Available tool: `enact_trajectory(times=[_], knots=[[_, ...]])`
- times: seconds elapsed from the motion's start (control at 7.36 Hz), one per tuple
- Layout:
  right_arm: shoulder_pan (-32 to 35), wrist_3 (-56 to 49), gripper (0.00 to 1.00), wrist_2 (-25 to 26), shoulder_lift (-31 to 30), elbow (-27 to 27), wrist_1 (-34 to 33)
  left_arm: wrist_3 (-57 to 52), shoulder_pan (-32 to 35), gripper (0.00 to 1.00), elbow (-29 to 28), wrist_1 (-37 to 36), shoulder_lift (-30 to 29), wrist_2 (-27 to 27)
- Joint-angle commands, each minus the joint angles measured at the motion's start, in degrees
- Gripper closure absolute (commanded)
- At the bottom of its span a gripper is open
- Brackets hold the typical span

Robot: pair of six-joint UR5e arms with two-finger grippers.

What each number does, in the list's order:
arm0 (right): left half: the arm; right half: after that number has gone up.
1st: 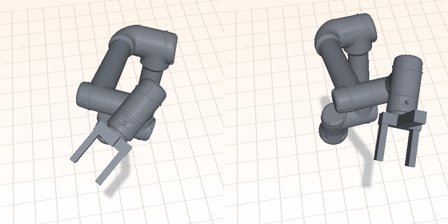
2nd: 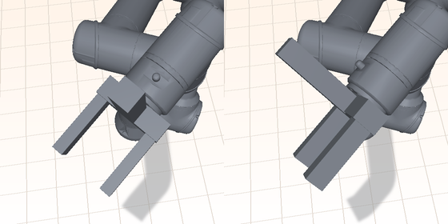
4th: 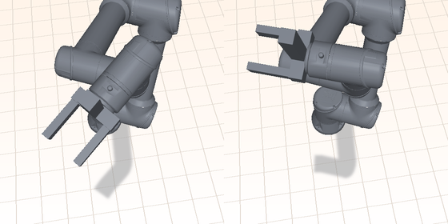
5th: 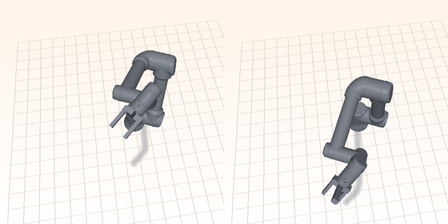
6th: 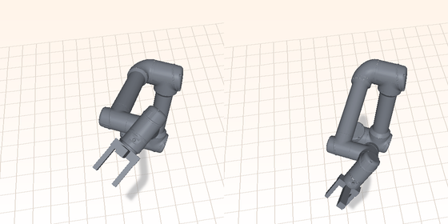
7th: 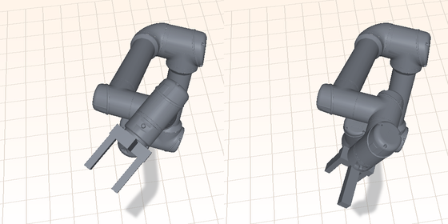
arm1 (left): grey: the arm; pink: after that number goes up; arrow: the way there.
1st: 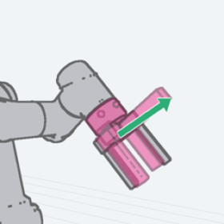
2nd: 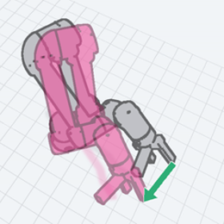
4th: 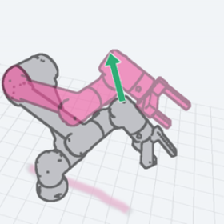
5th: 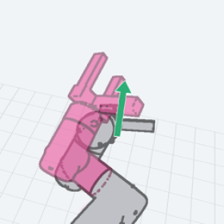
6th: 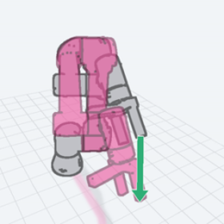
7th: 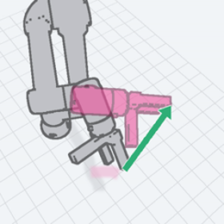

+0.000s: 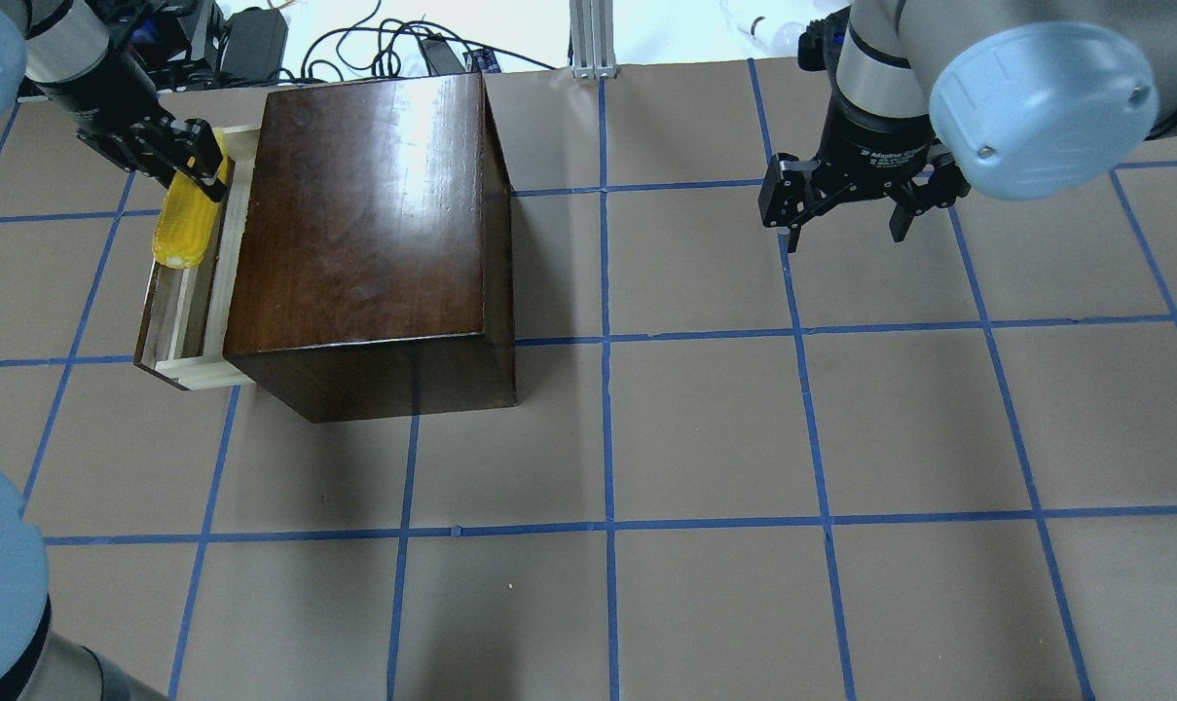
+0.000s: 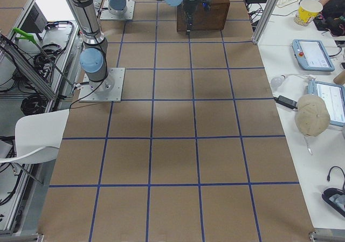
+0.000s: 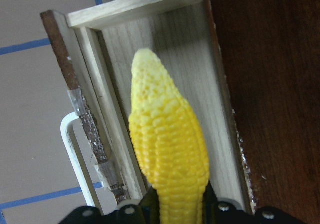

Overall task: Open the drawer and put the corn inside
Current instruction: 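Lower the corn into the drawer and open the left gripper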

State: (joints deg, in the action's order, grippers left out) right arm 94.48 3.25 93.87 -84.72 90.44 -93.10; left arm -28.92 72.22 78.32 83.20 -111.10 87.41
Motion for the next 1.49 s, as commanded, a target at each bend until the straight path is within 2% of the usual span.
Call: enact_trajectory(times=[0.0, 0.41, 0.95, 1.22, 1.36], knots=[[0.0, 0.0, 0.0, 0.0, 0.0, -0.1, 0.0, 0.0, 0.0, 0.0, 0.3, -0.1, 0.5, 0.2], [0.0, 0.0, 0.0, 0.0, 0.0, 0.0, 0.0, 0.0, 0.0, 0.0, -0.4, 0.3, 1.8, 0.5], [0.0, 0.0, 0.0, 0.0, 0.0, 0.0, 0.0, 0.3, 0.4, 0.0, -0.8, 4.9, 7.5, 0.7], [0.0, 0.0, 0.0, 0.0, 0.0, 0.0, 0.0, 6.0, 4.2, 0.0, -0.6, 5.8, 9.6, 0.9], [0.0, 0.0, 0.0, 0.0, 0.0, 0.0, 0.0, 9.1, 8.1, 0.0, -0.2, 6.6, 10.8, 4.4]])
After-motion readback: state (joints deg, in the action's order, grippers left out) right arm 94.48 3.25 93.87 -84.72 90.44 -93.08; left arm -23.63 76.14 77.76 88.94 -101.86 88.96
